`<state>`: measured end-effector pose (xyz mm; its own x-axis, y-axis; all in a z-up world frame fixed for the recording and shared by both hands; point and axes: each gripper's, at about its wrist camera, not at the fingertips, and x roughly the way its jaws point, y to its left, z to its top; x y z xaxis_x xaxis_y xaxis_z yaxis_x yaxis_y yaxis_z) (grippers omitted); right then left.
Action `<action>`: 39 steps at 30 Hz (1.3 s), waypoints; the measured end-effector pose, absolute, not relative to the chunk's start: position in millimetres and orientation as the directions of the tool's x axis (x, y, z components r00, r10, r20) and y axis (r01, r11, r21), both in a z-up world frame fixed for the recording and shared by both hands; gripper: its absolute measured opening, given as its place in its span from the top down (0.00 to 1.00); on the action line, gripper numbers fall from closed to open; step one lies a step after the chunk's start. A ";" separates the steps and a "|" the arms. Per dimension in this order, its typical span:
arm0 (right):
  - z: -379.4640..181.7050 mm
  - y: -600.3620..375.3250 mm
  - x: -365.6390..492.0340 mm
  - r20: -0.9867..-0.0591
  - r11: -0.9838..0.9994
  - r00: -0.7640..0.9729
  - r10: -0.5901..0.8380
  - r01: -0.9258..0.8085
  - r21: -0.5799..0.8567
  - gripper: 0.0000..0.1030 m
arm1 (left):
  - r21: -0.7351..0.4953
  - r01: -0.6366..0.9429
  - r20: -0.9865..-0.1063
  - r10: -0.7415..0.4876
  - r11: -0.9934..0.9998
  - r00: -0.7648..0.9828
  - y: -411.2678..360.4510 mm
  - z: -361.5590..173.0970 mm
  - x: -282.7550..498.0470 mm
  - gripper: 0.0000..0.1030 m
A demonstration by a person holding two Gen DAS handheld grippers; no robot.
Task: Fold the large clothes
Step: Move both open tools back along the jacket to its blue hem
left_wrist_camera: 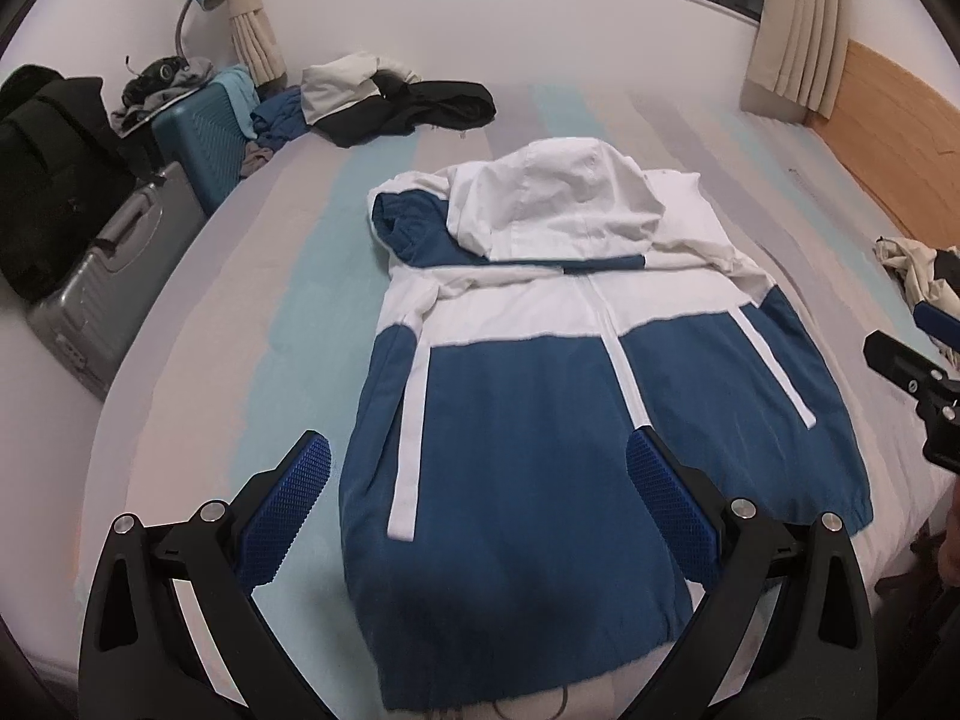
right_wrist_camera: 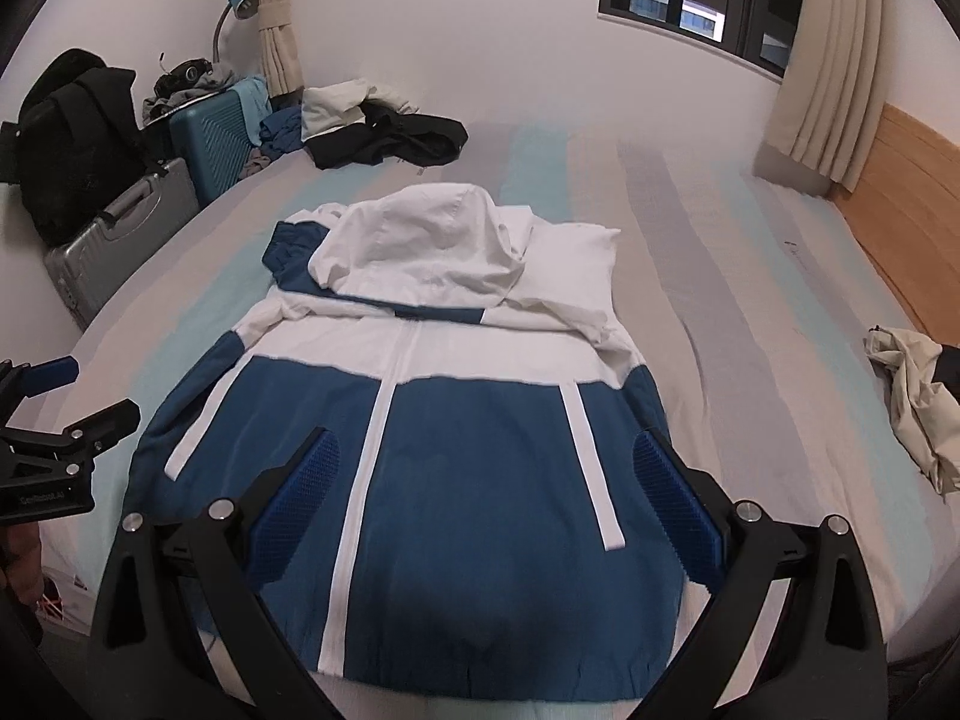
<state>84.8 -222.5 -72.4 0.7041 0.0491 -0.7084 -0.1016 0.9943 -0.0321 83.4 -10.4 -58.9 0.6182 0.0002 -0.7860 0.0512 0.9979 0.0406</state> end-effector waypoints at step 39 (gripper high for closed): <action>-239.5 -341.7 41.3 -0.886 0.996 0.458 0.072 -0.078 0.041 0.17 | -0.024 -0.095 -0.891 0.022 0.995 0.453 33.4 -206.9 25.9 0.06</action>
<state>41.3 -341.7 -239.5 0.4577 0.0722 -0.8862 -0.0782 0.9961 0.0408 25.9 33.4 -206.9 0.4532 0.0221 -0.8911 -0.0949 0.9952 -0.0236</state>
